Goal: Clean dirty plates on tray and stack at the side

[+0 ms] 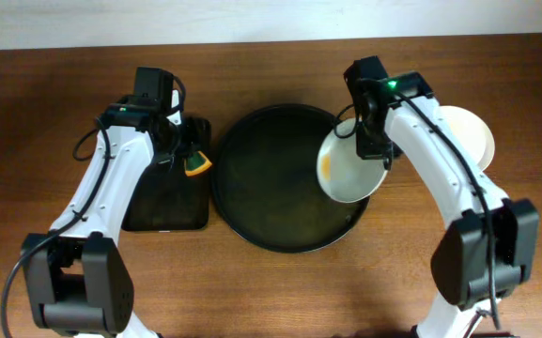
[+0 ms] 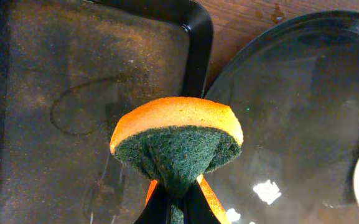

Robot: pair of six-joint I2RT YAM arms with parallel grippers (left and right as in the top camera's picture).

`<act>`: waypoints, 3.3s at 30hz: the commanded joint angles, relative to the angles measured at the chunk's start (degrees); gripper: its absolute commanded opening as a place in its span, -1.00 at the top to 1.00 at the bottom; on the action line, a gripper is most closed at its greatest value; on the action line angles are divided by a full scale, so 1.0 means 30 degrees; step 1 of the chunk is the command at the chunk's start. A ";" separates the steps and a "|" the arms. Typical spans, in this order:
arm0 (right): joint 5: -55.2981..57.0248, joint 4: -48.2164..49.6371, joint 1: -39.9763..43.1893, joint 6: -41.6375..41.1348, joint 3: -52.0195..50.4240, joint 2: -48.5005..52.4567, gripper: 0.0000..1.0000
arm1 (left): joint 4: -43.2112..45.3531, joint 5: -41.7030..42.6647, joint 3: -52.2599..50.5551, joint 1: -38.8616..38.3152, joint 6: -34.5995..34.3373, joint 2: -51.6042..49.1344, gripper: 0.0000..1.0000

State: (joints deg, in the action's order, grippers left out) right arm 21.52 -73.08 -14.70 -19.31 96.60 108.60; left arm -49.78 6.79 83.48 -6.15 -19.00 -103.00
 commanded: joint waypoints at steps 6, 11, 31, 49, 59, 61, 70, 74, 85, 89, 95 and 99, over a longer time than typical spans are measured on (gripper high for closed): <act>0.8247 0.0656 -0.4007 -0.0743 0.0452 -0.1472 0.92 | 0.0007 -0.0073 0.0299 0.0146 0.0299 0.0583 1.00; 1.2101 0.1020 -0.5158 -0.0947 0.0452 -0.1479 0.92 | 0.0051 -0.0073 0.0299 0.0146 0.0299 0.0583 1.00; 1.2932 0.1945 -0.5829 -0.2623 0.0452 -0.1523 0.92 | 0.0066 -0.0080 0.0299 0.0146 0.0299 0.0583 1.00; -0.8816 0.3162 1.2123 -0.3876 0.0437 -0.3293 0.92 | 0.0044 -0.0153 0.0299 0.0146 0.0299 0.0583 1.00; -0.9391 0.4022 1.4965 -0.3155 0.0357 0.1435 0.92 | -0.0153 -0.0321 0.0299 0.0146 0.0306 0.0583 1.00; -0.9398 0.4299 1.4957 -0.3155 0.0357 0.2397 0.92 | -0.0153 -0.0787 0.0299 0.0146 0.0313 0.0583 1.00; -1.0309 0.2251 1.4870 -0.0335 0.0357 0.2674 0.06 | -0.0160 -0.3534 0.0299 0.0146 0.0379 0.0576 1.00; -1.1111 0.0255 1.2240 0.2827 0.0364 0.0495 0.03 | -0.0080 -0.4692 0.0291 0.0248 0.2040 0.0546 1.00; -0.9952 -0.0809 0.4167 0.3490 0.0364 0.0240 0.04 | 0.1013 -0.3548 0.0291 0.0408 0.7504 -0.4743 1.00; -0.9952 -0.0925 0.4153 0.3490 0.0364 0.0240 0.05 | 0.0991 -0.3555 0.0423 0.0539 0.7504 -0.4801 -0.01; -0.9952 -0.0940 0.4153 0.3497 0.0364 0.0240 0.04 | -0.2324 -0.3468 0.4357 0.0525 0.5872 -0.3599 0.21; -0.9952 -0.0947 0.4153 0.3497 0.0364 0.0240 0.05 | -0.1792 -0.2535 0.2004 0.0525 0.5756 -0.3643 0.99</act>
State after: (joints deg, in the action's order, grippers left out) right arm -8.91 -75.88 -1.87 -8.99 96.77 110.52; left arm -56.99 -2.35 94.65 -4.89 -0.71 -114.93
